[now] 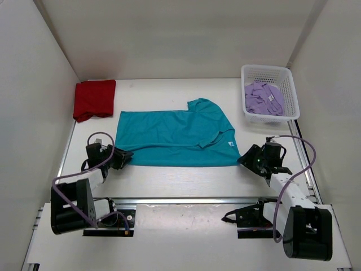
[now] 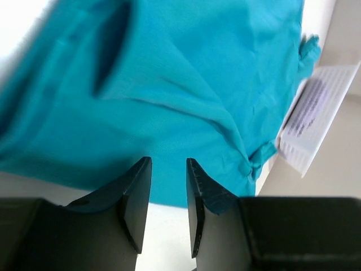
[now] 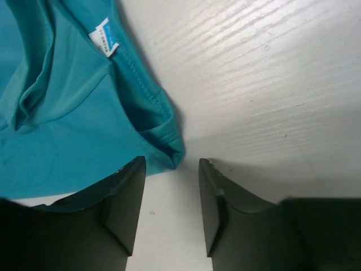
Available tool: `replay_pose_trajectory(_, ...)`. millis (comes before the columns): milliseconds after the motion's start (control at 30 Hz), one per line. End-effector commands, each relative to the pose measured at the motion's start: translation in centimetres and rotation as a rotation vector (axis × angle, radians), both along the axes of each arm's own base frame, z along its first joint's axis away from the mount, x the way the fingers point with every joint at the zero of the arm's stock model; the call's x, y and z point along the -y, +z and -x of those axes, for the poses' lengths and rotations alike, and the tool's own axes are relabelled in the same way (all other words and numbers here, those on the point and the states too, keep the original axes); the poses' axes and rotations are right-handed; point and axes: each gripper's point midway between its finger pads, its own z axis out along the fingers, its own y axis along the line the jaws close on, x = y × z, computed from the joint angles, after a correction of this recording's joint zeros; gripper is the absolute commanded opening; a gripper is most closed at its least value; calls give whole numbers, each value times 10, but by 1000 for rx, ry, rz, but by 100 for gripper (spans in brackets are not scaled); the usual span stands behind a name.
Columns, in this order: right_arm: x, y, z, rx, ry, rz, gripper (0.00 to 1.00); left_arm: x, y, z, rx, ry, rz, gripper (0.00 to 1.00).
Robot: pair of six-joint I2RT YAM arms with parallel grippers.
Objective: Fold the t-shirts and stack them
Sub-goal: Fold the flattened tshirt in 1/3 of the way
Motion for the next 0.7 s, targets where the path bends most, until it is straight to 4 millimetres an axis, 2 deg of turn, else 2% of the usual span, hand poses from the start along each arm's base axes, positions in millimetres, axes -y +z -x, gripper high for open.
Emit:
replay_pose_trajectory(0, -4, 21, -6, 53, 33, -6, 42, 7, 18, -4, 53, -58, -59, 41)
replay_pose_trajectory(67, -8, 36, -14, 86, 55, 40, 43, 9, 27, -12, 80, -60, -81, 38)
replay_pose_trajectory(133, -11, 60, -29, 154, 73, 110, 40, 8, 27, -16, 77, -47, -77, 31)
replay_pose_trajectory(233, -46, 75, -40, 195, 197, 98, 26, 1, 14, -17, 33, -17, -52, 23)
replay_pose_trajectory(267, -57, 77, -47, 200, 236, 85, 15, 1, 12, -17, 28, -16, -29, 26)
replay_pose_trajectory(300, -71, 77, -47, 202, 287, 74, 10, 1, 11, -18, 26, -8, -6, 27)
replay_pose_trajectory(333, -89, 76, -49, 200, 343, 55, 8, -1, 7, -16, 13, 10, 0, 30)
replay_pose_trajectory(400, -110, 80, -51, 227, 398, 48, 7, -3, 9, -16, 24, 34, 10, 30)
replay_pose_trajectory(467, -127, 73, -48, 215, 439, 27, 6, -6, 11, -12, 33, 53, -23, 20)
replay_pose_trajectory(567, -143, 74, -48, 233, 485, 0, 6, -17, 10, -12, 40, 101, -67, 16)
replay_pose_trajectory(667, -153, 70, -48, 229, 515, -5, 5, -20, 14, -24, 39, 115, -69, 15)
